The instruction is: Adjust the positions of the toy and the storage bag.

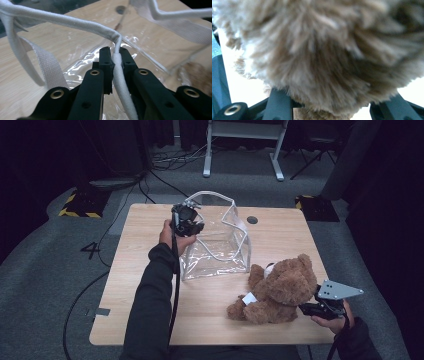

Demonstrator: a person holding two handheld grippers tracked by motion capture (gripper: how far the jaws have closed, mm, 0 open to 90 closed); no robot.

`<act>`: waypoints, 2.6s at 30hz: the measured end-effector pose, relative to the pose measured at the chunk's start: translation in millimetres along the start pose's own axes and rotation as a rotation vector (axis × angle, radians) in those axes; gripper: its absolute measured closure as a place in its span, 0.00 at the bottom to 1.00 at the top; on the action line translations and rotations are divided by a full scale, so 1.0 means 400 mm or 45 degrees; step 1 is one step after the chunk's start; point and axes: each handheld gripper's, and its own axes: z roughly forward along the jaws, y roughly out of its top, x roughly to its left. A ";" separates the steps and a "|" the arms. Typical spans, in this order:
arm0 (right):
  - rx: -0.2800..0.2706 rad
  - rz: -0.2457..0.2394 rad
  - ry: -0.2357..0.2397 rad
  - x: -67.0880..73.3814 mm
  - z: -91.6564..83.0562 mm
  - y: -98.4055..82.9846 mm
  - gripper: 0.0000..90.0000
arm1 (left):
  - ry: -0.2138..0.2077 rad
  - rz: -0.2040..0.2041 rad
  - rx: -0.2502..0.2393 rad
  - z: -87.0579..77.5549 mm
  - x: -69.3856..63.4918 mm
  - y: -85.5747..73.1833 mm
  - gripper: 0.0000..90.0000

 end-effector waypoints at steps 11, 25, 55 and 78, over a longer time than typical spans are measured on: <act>0.009 0.027 -0.077 -0.026 -0.035 -0.017 0.61 | -0.085 0.167 0.002 0.025 -0.102 0.026 0.93; 0.018 0.070 -0.187 -0.061 -0.091 -0.040 0.62 | -0.215 0.246 -0.014 -0.079 0.002 -0.037 0.93; -0.003 0.128 -0.177 -0.108 -0.152 -0.081 0.56 | -0.111 0.216 -0.203 -0.074 -0.095 -0.010 0.57; -0.112 0.327 -0.154 -0.099 -0.095 -0.067 0.11 | 0.127 0.340 -0.090 -0.136 -0.112 -0.395 0.19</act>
